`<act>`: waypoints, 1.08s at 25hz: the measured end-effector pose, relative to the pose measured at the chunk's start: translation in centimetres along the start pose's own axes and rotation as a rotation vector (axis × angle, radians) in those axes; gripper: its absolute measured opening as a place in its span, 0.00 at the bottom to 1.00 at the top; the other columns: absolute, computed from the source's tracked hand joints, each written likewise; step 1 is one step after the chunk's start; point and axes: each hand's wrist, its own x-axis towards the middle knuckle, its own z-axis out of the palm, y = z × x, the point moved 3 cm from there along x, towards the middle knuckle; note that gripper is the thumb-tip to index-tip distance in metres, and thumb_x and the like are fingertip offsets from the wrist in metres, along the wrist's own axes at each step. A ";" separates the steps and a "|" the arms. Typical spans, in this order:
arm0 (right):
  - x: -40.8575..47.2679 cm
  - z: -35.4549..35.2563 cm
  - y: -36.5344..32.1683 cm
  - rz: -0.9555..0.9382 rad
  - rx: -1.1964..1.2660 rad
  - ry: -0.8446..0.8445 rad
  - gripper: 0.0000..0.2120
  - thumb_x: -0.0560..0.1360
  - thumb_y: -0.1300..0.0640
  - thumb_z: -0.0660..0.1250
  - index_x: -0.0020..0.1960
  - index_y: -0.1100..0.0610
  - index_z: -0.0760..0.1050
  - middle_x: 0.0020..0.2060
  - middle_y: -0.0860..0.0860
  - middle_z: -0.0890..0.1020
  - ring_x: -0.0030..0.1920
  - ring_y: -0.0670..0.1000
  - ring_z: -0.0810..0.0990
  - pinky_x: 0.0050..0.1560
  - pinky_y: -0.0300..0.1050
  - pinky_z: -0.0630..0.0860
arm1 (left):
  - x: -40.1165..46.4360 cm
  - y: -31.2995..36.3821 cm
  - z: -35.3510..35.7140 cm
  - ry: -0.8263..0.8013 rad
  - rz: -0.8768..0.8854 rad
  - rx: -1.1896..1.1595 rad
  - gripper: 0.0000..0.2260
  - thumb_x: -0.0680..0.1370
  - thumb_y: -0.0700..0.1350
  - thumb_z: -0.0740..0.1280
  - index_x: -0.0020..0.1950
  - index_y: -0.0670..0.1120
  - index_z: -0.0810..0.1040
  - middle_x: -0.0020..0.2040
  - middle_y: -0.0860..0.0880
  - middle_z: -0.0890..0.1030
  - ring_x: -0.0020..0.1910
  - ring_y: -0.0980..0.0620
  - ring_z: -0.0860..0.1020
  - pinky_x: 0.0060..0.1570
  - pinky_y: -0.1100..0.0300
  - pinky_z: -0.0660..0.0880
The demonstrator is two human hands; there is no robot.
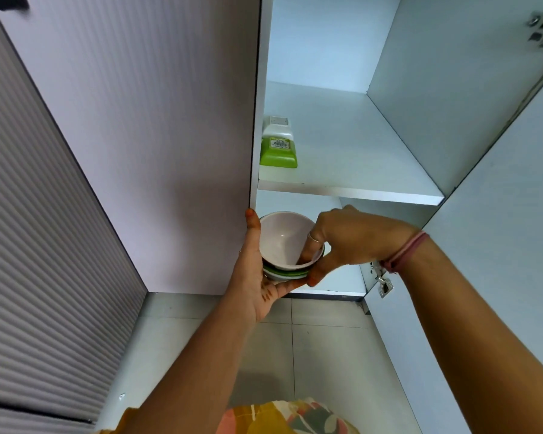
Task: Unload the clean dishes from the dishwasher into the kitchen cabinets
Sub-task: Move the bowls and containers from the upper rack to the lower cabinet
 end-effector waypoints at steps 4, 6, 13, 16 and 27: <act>-1.1 -1.8 1.0 -0.040 0.101 0.142 0.11 0.68 0.45 0.74 0.49 0.41 0.83 0.46 0.36 0.84 0.49 0.40 0.77 0.61 0.43 0.69 | 0.2 -0.5 0.6 0.014 0.017 0.017 0.35 0.71 0.72 0.56 0.63 0.47 0.75 0.56 0.38 0.79 0.51 0.37 0.80 0.39 0.44 0.81; -2.4 -3.0 2.2 -0.128 0.362 0.212 0.09 0.67 0.49 0.73 0.48 0.45 0.84 0.44 0.39 0.85 0.45 0.39 0.80 0.54 0.37 0.73 | 0.3 -0.6 0.9 0.004 0.026 0.020 0.36 0.71 0.73 0.54 0.63 0.47 0.76 0.55 0.38 0.80 0.51 0.37 0.80 0.39 0.45 0.81; 1.1 -5.3 11.1 0.044 1.921 0.893 0.09 0.80 0.63 0.59 0.45 0.56 0.76 0.32 0.47 0.78 0.27 0.43 0.72 0.29 0.33 0.71 | 0.1 -0.6 0.5 0.094 -0.003 0.017 0.32 0.72 0.70 0.59 0.65 0.47 0.73 0.56 0.36 0.77 0.49 0.35 0.80 0.37 0.43 0.81; 5.9 -5.8 14.3 0.239 2.253 1.016 0.13 0.81 0.65 0.53 0.42 0.58 0.72 0.34 0.51 0.74 0.29 0.46 0.70 0.25 0.34 0.73 | 0.0 -0.7 0.3 0.106 -0.011 0.037 0.31 0.72 0.69 0.60 0.65 0.47 0.73 0.56 0.37 0.77 0.49 0.36 0.80 0.37 0.44 0.81; 12.7 -7.3 16.6 0.502 1.697 0.984 0.18 0.73 0.45 0.70 0.52 0.59 0.75 0.38 0.53 0.78 0.35 0.50 0.79 0.38 0.43 0.83 | 0.9 -0.4 -0.6 0.115 -0.038 0.067 0.28 0.73 0.68 0.60 0.61 0.49 0.74 0.55 0.37 0.79 0.49 0.36 0.81 0.37 0.44 0.81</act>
